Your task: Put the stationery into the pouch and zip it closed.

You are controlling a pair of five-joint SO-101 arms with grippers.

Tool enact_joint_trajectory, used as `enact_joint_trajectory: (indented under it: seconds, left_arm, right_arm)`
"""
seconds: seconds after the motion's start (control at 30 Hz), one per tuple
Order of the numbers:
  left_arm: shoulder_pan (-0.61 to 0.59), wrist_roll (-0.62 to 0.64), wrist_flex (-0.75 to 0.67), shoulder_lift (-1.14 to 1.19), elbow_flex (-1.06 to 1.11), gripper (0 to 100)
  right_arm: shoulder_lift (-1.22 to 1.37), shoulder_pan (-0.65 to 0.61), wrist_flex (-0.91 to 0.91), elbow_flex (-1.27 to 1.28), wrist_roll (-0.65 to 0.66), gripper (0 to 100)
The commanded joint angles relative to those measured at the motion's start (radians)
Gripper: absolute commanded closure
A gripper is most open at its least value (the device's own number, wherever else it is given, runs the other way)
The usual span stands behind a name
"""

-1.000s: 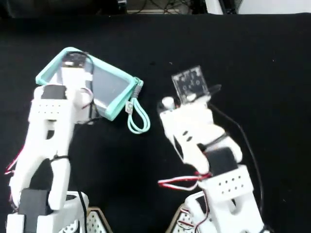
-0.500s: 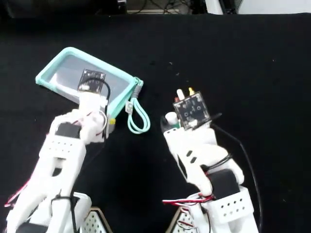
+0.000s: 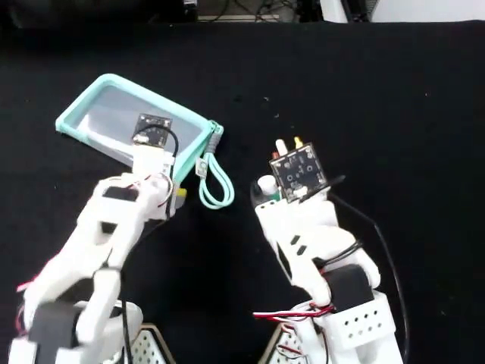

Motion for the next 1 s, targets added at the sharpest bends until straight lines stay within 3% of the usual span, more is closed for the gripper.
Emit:
enact_joint_trajectory:
  seconds: [0.0,0.3,0.53,0.8,0.97]
  left_arm:
    - [-0.021,0.003,-0.023,0.098,-0.124,77]
    - [-0.035,0.006,-0.020,0.123,-0.156,77]
    - [0.001,0.091,0.051,0.123,-0.223,86]
    - [0.007,0.094,0.040,0.123,-0.213,69]
    - [0.004,0.092,-0.157,0.123,-0.131,69]
  right_arm:
    - [-0.015,0.008,-0.026,-0.002,0.005,98.6]
    - [-0.015,0.008,-0.034,0.012,0.005,98.6]
    - [-0.015,0.008,-0.034,0.012,0.006,98.6]
    - [-0.015,0.008,-0.034,0.013,0.008,98.6]
    - [-0.015,0.008,-0.034,0.013,0.008,98.6]
